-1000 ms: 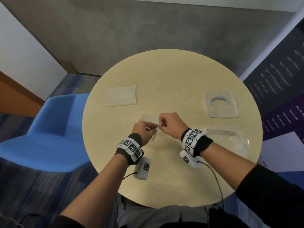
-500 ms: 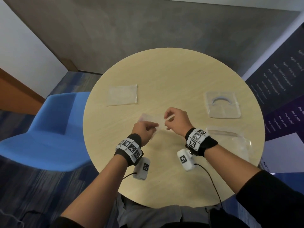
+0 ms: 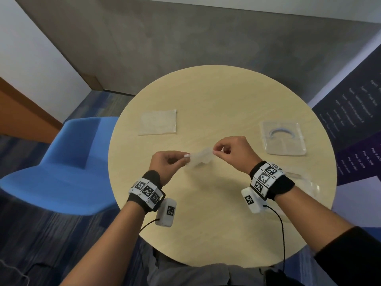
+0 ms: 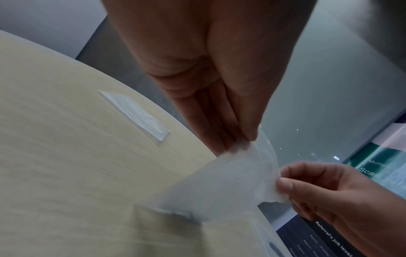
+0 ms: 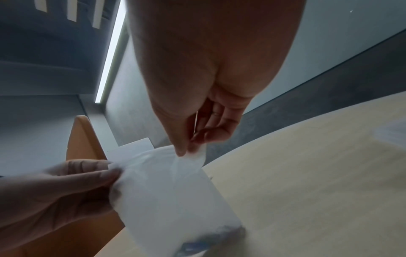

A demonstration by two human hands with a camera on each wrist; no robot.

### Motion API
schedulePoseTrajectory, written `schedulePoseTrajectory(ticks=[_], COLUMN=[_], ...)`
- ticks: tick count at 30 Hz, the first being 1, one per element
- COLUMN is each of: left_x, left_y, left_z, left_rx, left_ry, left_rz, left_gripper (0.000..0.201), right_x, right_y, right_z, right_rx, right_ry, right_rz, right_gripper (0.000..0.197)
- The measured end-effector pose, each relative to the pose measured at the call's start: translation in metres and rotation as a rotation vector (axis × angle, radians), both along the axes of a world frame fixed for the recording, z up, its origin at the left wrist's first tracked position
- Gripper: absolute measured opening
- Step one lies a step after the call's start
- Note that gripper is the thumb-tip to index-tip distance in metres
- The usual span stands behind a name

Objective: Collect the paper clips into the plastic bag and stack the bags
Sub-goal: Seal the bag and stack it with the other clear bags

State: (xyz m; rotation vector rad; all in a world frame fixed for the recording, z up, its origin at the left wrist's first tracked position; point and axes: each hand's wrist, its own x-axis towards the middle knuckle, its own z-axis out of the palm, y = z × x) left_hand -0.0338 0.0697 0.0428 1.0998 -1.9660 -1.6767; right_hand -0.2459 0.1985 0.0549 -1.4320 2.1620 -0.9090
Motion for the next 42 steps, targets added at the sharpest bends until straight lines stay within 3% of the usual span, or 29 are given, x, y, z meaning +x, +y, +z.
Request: schedulePoseTrajectory(ticks=[3, 9, 13, 18, 20, 27, 33, 39, 42], left_x=[-0.003, -0.014, -0.017, -0.012, -0.005, 0.019, 0.032, 0.013, -0.008], left_y=[0.001, 0.008, 0.012, 0.010, 0.000, -0.024, -0.055, -0.072, -0.074], left_z=[-0.002, 0.005, 0.011, 0.015, 0.017, 0.029, 0.054, 0.043, 0.014], left_rx=[0.034, -0.007, -0.074, -0.138, -0.143, -0.243, -0.314, -0.328, -0.300], left_ry=[0.041, 0.052, 0.042, -0.013, -0.034, -0.138, -0.364, -0.599, -0.699], left_rz=[-0.008, -0.001, -0.013, 0.023, 0.069, 0.022, -0.024, -0.128, -0.192], left_gripper=[0.020, 0.015, 0.013, 0.011, 0.008, 0.010, 0.013, 0.015, 0.017], right_x=[0.000, 0.024, 0.029, 0.032, 0.024, 0.021, 0.070, 0.081, 0.065], right_y=[-0.003, -0.020, -0.027, -0.021, -0.013, -0.004, -0.018, -0.020, -0.017], right_z=[0.005, 0.015, 0.015, 0.011, 0.007, -0.004, -0.007, -0.018, -0.024], right_rx=[-0.032, -0.107, -0.130, -0.127, -0.100, 0.080, 0.195, 0.409, 0.432], right_ry=[0.082, 0.126, 0.132, 0.362, 0.375, -0.049, -0.746, -0.950, -0.891], right_rz=[0.005, 0.119, 0.168, 0.221, 0.182, 0.037, 0.031, 0.051, -0.048], right_gripper=[0.004, 0.021, 0.013, 0.016, 0.014, 0.013, 0.015, 0.022, 0.020])
